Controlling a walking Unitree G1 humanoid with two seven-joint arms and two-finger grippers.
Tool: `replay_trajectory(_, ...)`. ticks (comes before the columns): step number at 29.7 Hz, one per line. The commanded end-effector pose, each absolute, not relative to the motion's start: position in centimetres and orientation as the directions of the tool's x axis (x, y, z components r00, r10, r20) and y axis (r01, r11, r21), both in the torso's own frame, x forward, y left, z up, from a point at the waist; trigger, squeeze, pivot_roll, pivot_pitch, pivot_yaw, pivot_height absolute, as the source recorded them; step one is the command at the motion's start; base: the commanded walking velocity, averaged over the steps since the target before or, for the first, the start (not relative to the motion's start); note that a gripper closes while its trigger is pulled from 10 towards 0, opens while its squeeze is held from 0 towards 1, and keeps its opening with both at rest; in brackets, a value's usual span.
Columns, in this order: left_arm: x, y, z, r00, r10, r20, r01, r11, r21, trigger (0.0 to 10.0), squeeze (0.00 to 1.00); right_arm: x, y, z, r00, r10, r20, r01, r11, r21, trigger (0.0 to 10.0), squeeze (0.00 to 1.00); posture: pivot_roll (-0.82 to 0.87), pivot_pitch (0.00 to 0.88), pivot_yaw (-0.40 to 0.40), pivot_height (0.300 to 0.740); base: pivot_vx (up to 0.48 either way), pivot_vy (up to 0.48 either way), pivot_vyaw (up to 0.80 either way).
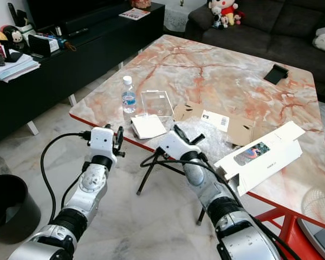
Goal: Picking trash to rubbish bin
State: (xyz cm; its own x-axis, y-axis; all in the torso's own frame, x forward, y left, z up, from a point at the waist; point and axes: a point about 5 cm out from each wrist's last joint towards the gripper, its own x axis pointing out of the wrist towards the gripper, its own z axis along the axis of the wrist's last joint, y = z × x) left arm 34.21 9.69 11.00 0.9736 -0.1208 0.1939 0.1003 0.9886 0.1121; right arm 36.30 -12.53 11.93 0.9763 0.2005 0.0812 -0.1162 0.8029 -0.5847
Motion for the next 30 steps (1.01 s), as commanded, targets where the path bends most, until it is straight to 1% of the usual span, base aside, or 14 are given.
replay_trajectory(1,34.4,9.3,11.3,0.969,-0.142,0.201,0.12,0.986,0.119,10.0,0.0,37.0,-12.6,14.2,0.971,0.188,0.15,-0.084,0.848,-0.523,10.0,0.0,-0.11,0.01,-0.079,0.74,0.0,0.0,0.0)
replay_trajectory(3,34.4,9.1,11.4,0.967,-0.15,0.208,0.128,0.985,0.117,10.0,0.0,37.4,-12.6,15.9,0.961,0.186,0.206,-0.068,0.879,-0.472,10.0,0.0,-0.11,0.009,-0.079,0.74,0.0,0.0,0.0)
replay_trajectory(5,34.4,9.1,11.4,0.967,-0.15,0.208,0.128,0.985,0.117,10.0,0.0,37.4,-12.7,16.0,0.96,0.186,0.208,-0.068,0.88,-0.471,10.0,0.0,-0.11,0.009,-0.079,0.74,0.0,0.0,0.0)
replay_trajectory(11,34.5,9.1,11.4,0.967,-0.145,0.208,0.121,0.985,0.125,10.0,0.0,37.5,-11.9,19.9,0.911,0.21,0.355,-0.061,0.92,-0.388,10.0,0.0,-0.11,0.0,-0.068,0.74,0.0,0.0,0.0)
replay_trajectory(12,34.5,9.2,11.4,0.967,-0.144,0.209,0.12,0.985,0.125,10.0,0.0,37.5,-11.8,20.5,0.905,0.203,0.374,-0.063,0.932,-0.356,10.0,0.0,-0.11,0.0,-0.068,0.74,0.0,0.0,0.0)
replay_trajectory(13,34.5,9.2,11.5,0.966,-0.144,0.213,0.119,0.985,0.124,10.0,0.0,37.5,-11.9,21.3,0.898,0.183,0.4,-0.066,0.955,-0.289,10.0,0.0,-0.11,0.0,-0.067,0.74,0.0,0.0,0.0)
replay_trajectory(14,34.5,9.2,11.5,0.966,-0.144,0.213,0.119,0.985,0.124,10.0,0.0,37.5,-11.9,21.3,0.898,0.183,0.4,-0.066,0.955,-0.289,10.0,0.0,-0.11,0.0,-0.067,0.74,0.0,0.0,0.0)
replay_trajectory(16,34.5,9.2,11.6,0.965,-0.147,0.219,0.121,0.985,0.126,10.0,0.0,37.3,-12.3,22.7,0.886,0.136,0.443,-0.078,0.986,-0.146,10.0,0.0,-0.11,0.0,-0.063,0.74,0.0,0.0,0.0)
replay_trajectory(17,34.5,9.2,11.6,0.965,-0.147,0.219,0.121,0.985,0.126,10.0,0.0,37.3,-12.3,22.7,0.886,0.136,0.443,-0.078,0.986,-0.146,10.0,0.0,-0.11,0.0,-0.063,0.74,0.0,0.0,0.0)
replay_trajectory(19,34.5,9.2,11.7,0.964,-0.15,0.221,0.124,0.984,0.127,10.0,0.0,37.1,-12.8,23.4,0.875,0.1,0.474,-0.088,0.995,-0.047,10.0,0.0,-0.11,0.0,-0.059,0.74,0.0,0.0,0.0)
replay_trajectory(21,34.5,9.2,11.7,0.963,-0.153,0.222,0.127,0.984,0.128,10.0,0.0,37.0,-13.1,23.5,0.87,0.088,0.485,-0.087,0.996,-0.025,10.0,0.0,-0.11,0.0,-0.057,0.74,0.0,0.0,0.0)
replay_trajectory(23,34.6,9.1,11.8,0.962,-0.158,0.223,0.131,0.983,0.129,10.0,0.0,36.9,-13.2,22.7,0.875,0.093,0.474,-0.091,0.995,-0.028,10.0,0.0,-0.11,0.0,-0.054,0.74,0.0,0.0,0.0)
replay_trajectory(27,34.6,9.0,12.1,0.957,-0.165,0.238,0.137,0.982,0.131,10.0,0.0,36.1,-13.2,20.8,0.881,0.089,0.464,-0.115,0.993,0.028,10.0,0.0,-0.1,0.0,-0.047,0.74,0.0,0.0,0.0)
replay_trajectory(30,34.7,9.1,12.4,0.952,-0.167,0.257,0.133,0.981,0.145,10.0,0.0,35.9,-13.2,20.1,0.889,0.086,0.449,-0.111,0.993,0.031,10.0,0.0,-0.1,0.0,-0.041,0.74,0.0,0.0,0.0)
